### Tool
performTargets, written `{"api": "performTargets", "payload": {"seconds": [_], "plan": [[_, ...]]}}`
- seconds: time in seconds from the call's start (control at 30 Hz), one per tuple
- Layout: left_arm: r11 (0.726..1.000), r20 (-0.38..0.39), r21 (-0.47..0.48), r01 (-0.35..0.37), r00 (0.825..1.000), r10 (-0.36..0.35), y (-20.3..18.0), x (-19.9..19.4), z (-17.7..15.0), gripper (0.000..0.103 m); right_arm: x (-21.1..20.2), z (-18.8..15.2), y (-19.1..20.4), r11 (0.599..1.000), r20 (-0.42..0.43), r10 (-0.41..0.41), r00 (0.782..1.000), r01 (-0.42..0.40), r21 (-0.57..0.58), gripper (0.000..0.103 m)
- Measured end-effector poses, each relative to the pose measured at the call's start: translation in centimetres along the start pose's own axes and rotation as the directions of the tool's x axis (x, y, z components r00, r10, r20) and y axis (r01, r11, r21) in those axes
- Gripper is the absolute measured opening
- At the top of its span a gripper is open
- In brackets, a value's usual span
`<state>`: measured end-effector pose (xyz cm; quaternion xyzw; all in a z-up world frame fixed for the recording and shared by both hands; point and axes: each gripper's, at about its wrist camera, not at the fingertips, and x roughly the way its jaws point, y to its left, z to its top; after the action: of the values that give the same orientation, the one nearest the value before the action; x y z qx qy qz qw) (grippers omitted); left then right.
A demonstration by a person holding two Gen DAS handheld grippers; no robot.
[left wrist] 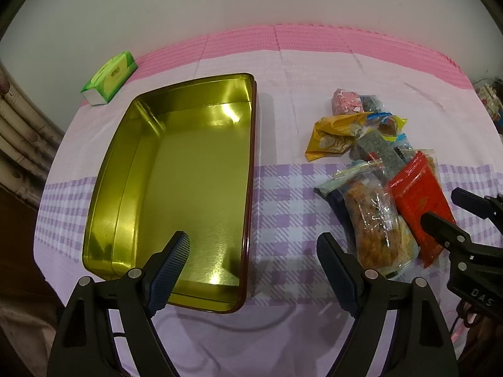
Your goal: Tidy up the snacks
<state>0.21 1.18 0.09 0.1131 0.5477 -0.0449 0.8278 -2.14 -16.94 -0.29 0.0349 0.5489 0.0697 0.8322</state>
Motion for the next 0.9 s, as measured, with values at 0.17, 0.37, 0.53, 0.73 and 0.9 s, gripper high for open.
{"api": "performTargets", "payload": {"seconds": [0.17,0.37,0.53,0.73,0.9], "plan": [[1.0,0.026,-0.005,0.009,1.0,-0.009,0.0,0.1,0.0,0.083,1.2,0.2,0.3,1.0,-0.027,0.002,1.0,-0.003,-0.024,0.061],[1.0,0.019,-0.002,0.004,1.0,-0.004,0.0,0.1,0.0,0.083,2.2,0.0,0.2,1.0,-0.044,-0.004,0.999,0.003,-0.021,0.061],[1.0,0.027,0.001,0.01,1.0,-0.01,0.0,0.2,-0.2,0.083,2.3,-0.4,0.0,1.0,-0.047,-0.003,0.999,0.004,0.006,0.055],[1.0,0.039,0.0,0.015,0.999,-0.015,-0.1,0.3,-0.2,0.083,1.8,-1.1,-1.6,0.996,-0.045,0.021,0.999,-0.017,0.088,0.05],[1.0,0.039,0.01,0.0,0.999,-0.001,-0.6,0.5,-0.1,0.083,1.5,-1.3,-2.7,0.992,-0.039,0.007,0.999,-0.002,0.128,0.05]]}}
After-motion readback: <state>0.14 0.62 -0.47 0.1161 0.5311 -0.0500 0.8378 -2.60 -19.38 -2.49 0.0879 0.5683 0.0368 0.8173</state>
